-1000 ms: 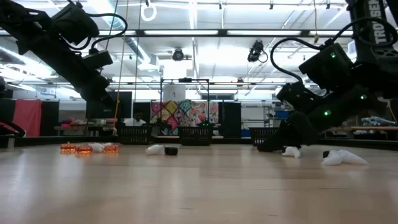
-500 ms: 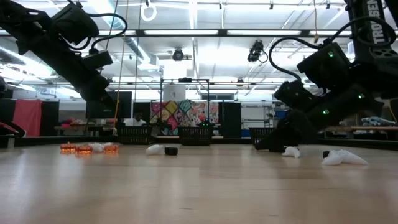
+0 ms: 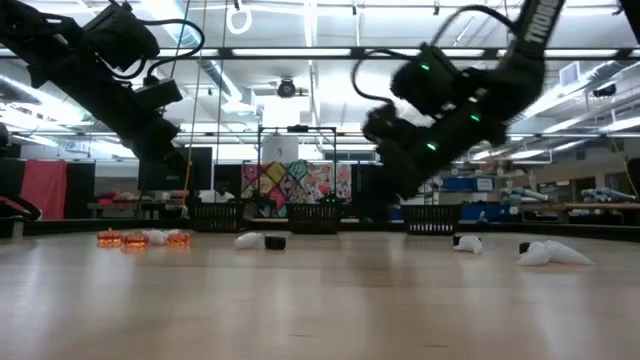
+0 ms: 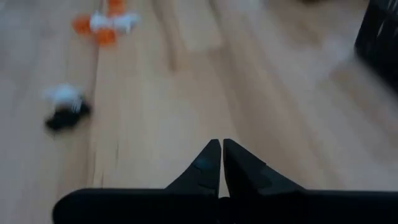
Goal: Sort Halloween decoration
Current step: Put the black skeleton toy into the black middle basket
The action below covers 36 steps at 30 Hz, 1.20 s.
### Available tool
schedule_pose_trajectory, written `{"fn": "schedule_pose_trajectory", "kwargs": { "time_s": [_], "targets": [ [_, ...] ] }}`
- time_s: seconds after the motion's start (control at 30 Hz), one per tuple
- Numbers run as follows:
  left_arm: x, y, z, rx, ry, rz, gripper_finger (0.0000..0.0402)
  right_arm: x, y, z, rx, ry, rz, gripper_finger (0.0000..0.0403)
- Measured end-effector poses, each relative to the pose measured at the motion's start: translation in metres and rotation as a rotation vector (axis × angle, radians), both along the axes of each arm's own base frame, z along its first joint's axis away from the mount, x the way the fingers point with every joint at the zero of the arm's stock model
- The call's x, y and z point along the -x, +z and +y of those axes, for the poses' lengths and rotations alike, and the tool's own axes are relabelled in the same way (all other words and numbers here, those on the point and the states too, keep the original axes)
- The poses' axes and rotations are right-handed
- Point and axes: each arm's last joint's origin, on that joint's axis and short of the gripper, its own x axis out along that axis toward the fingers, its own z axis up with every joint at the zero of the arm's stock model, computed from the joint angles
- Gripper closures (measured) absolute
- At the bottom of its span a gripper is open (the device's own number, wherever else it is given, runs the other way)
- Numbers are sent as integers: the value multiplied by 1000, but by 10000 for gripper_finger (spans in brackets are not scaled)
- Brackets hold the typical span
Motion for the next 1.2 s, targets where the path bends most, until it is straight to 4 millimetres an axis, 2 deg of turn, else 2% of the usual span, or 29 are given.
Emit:
{"fn": "schedule_pose_trajectory", "kwargs": {
  "time_s": [0.13, 0.3, 0.47, 0.63, 0.73, 0.97, 1.1, 1.2],
  "targets": [
    [0, 0, 0, -3, -4, 8, 402, -24, 27, -14, 1, 12, -29, 381],
    [0, 0, 0, -3, -5, 9, 402, -41, 52, -28, 55, 29, -74, 381],
    [0, 0, 0, -4, -5, 8, 402, -50, 75, -53, 115, -11, -145, 381],
    [0, 1, 0, -10, -7, 0, 402, -55, 94, -84, 156, -122, -252, 381],
    [-1, 1, 0, -12, -8, 1, 402, -63, 94, -104, 147, -172, -274, 381],
    [0, 0, 0, -11, -11, 16, 402, -77, 77, -149, 74, -301, -217, 375],
    [0, -1, 0, -8, -11, 23, 402, -72, 70, -163, 30, -319, -163, 343],
    [0, -1, -1, -7, -13, 25, 402, -69, 71, -166, 5, -295, -161, 307]
  ]
}}
